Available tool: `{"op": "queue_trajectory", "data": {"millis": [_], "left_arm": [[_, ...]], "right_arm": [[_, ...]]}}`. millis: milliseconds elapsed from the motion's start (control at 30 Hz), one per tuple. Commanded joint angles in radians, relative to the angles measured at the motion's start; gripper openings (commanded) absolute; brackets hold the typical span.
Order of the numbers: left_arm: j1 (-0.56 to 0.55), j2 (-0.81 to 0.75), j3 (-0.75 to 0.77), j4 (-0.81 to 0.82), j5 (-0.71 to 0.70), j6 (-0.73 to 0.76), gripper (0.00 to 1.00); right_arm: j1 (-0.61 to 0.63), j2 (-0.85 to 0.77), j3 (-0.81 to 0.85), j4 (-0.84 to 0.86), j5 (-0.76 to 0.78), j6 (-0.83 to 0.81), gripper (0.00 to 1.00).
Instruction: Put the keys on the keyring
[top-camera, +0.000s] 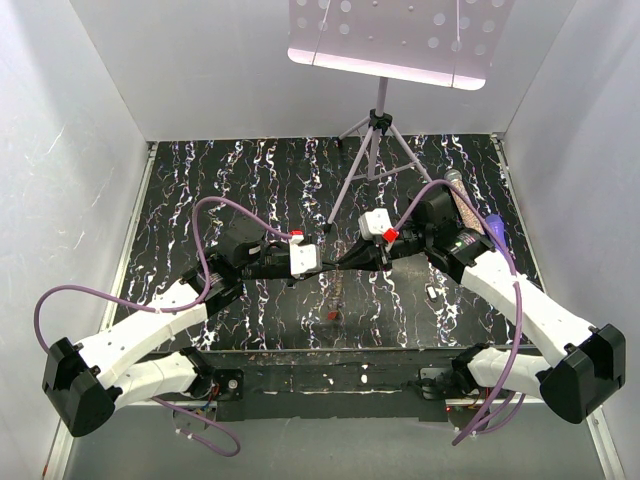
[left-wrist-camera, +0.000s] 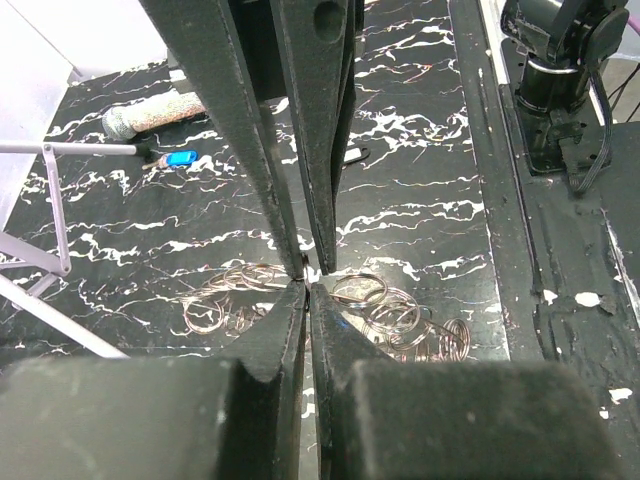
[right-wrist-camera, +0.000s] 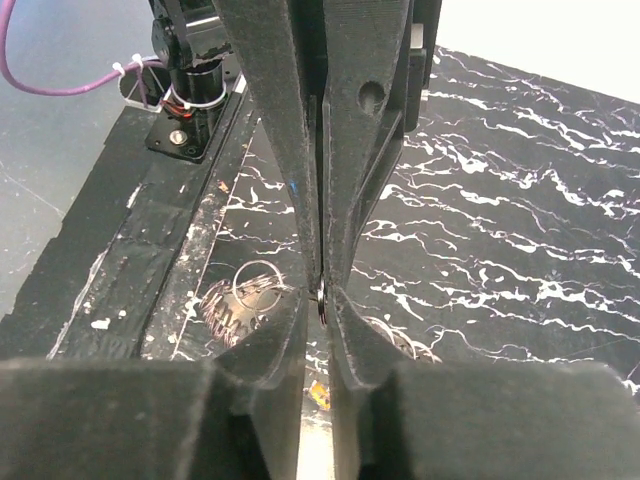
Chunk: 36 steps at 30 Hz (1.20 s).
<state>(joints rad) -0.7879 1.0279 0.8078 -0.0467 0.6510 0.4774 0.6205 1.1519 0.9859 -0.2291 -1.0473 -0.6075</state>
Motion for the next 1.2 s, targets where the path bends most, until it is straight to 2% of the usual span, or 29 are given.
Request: {"op": "queue_trajectory", "data": {"millis": [0,67,233,267,300,400,600,767,1067,1167], "left_arm": [[-0.002,-0.040,0.016,0.041,0.015,-0.013,0.00],[-0.002,-0.042,0.016,0.041,0.007,-0.023,0.00],[-0.002,-0.068,-0.018,0.140,-0.046,-0.113,0.00],[-0.001,-0.078,-0.031,0.175,-0.066,-0.147,0.03],[-0.001,-0.089,-0.056,0.226,-0.085,-0.198,0.12],[0.007,-0.126,-0.148,0.411,-0.128,-0.360,0.31],[0.073,-0.229,-0.311,0.747,-0.197,-0.667,0.47],[0.150,-0.252,-0.363,0.884,-0.154,-0.868,0.48],[0.165,-0.143,-0.340,1.033,0.021,-0.994,0.44],[0.164,-0.117,-0.315,1.010,0.068,-1.008,0.41]], "right_arm": [[0.012,0.000,0.056,-0.035,0.010,-0.029,0.13],[0.015,-0.001,0.066,-0.049,0.016,-0.032,0.01],[0.019,-0.009,0.076,-0.046,0.039,0.000,0.01],[0.019,-0.012,0.073,-0.015,0.050,0.052,0.01],[0.019,-0.014,0.071,0.019,0.058,0.096,0.01],[0.018,-0.023,0.068,0.106,0.059,0.231,0.01],[0.013,-0.040,0.071,0.195,0.032,0.423,0.01],[0.013,-0.050,0.066,0.250,0.012,0.505,0.01],[0.012,-0.049,0.057,0.293,0.007,0.583,0.01],[0.010,-0.046,0.051,0.312,0.001,0.627,0.01]]}}
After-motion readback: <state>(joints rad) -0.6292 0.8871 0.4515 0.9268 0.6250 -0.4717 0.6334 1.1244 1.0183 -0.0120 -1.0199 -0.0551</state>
